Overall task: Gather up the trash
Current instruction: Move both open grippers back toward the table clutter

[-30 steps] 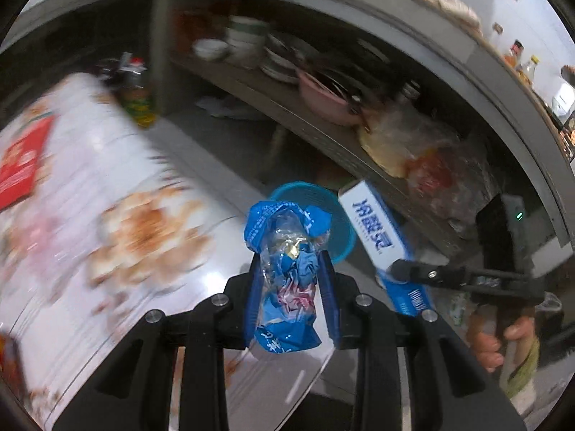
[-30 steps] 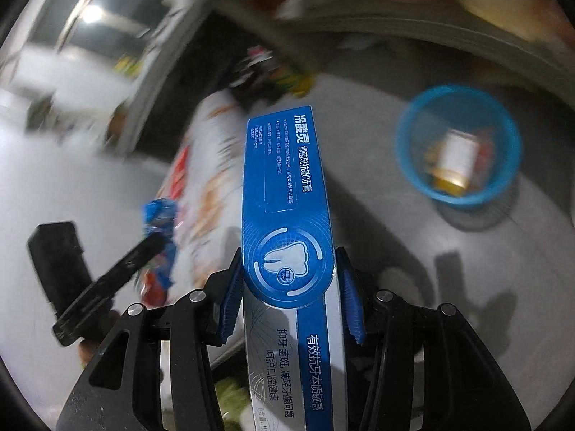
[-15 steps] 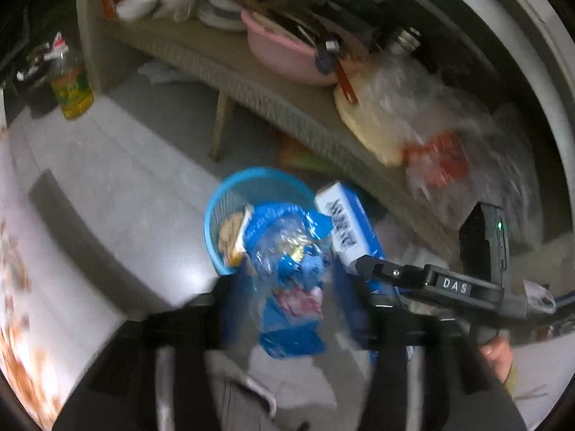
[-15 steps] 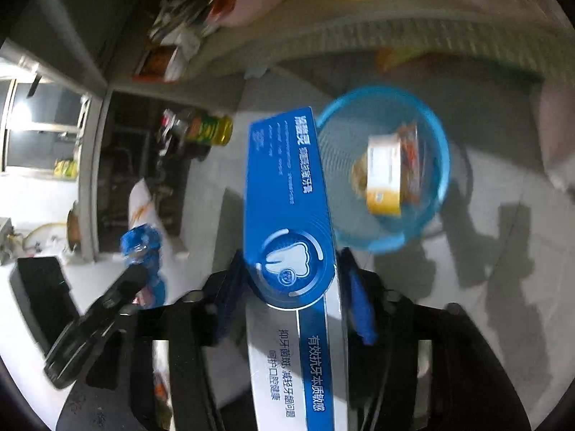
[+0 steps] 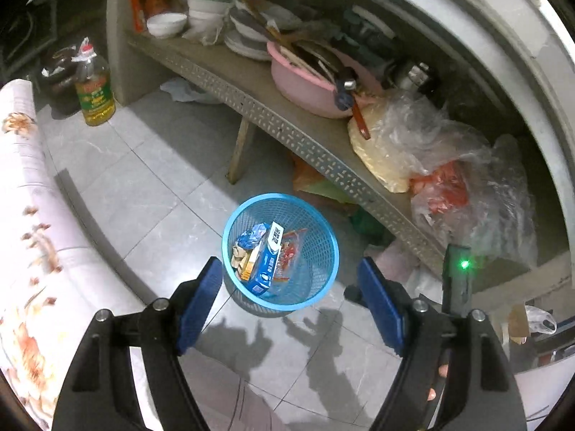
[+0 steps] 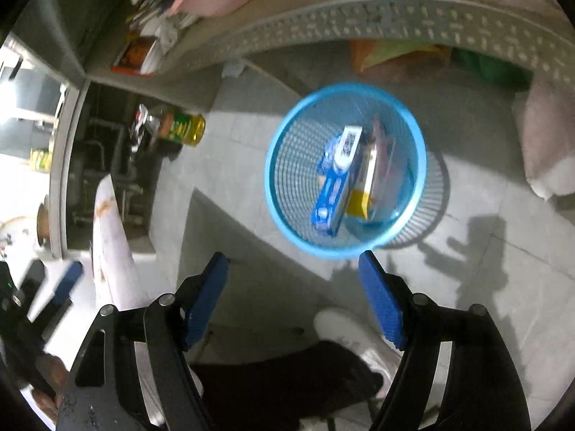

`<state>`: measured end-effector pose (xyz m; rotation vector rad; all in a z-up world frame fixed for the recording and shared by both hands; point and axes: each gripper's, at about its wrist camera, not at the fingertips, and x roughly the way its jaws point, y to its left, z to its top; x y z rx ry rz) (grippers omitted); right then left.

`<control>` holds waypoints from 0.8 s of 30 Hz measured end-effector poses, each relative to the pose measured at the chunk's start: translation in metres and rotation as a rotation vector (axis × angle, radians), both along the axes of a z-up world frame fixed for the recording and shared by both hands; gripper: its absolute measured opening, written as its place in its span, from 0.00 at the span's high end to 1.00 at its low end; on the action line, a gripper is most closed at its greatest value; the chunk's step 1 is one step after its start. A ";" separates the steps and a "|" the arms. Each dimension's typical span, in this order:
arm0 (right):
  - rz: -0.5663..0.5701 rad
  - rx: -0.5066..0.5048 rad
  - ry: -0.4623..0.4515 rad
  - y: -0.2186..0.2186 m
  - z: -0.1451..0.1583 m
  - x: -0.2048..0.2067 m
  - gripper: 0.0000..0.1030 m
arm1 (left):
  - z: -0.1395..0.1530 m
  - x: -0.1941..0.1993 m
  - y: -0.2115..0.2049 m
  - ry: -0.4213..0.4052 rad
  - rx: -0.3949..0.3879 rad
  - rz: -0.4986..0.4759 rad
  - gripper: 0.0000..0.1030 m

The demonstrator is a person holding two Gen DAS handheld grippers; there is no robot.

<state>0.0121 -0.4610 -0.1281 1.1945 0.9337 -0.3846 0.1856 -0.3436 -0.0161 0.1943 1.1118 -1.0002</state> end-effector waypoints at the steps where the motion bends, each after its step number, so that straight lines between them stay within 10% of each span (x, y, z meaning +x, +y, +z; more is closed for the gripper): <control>1: 0.010 -0.003 0.003 0.002 0.001 -0.001 0.30 | 0.005 -0.004 0.007 -0.007 -0.008 0.000 0.27; 24: 0.479 -0.278 -0.220 0.152 0.137 0.065 0.16 | 0.042 -0.063 0.272 -0.166 -0.128 0.248 0.18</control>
